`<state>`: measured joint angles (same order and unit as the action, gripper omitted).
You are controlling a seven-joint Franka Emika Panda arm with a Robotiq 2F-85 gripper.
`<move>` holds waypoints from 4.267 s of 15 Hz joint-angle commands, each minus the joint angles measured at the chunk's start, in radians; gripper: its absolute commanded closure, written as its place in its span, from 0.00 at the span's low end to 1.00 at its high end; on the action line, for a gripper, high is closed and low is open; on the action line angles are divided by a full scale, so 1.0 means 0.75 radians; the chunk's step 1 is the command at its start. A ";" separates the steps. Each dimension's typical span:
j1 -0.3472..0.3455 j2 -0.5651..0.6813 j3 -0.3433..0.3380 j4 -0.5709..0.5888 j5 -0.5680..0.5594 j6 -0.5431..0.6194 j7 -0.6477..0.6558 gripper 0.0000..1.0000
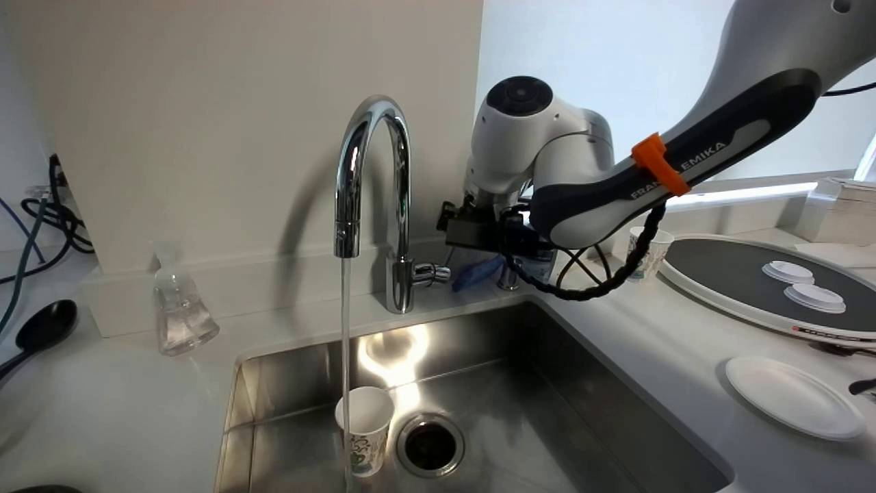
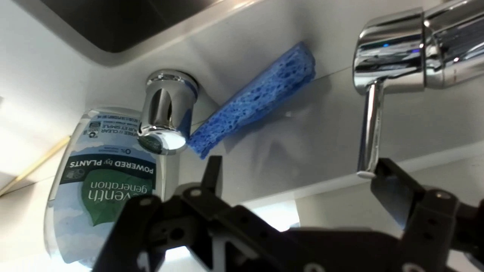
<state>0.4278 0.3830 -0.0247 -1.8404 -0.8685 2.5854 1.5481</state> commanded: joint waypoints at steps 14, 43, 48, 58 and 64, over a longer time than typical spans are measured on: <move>-0.040 -0.090 0.097 -0.058 -0.021 -0.165 -0.043 0.00; -0.156 -0.148 0.281 -0.405 0.818 0.276 -1.107 0.00; -0.090 -0.080 0.266 -0.396 0.896 0.319 -1.191 0.00; 0.080 0.023 0.208 -0.343 0.873 0.327 -1.142 0.00; 0.189 0.096 0.131 -0.283 0.855 0.310 -1.046 0.00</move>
<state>0.5182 0.4112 0.1139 -2.0881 -0.2233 2.8086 0.7139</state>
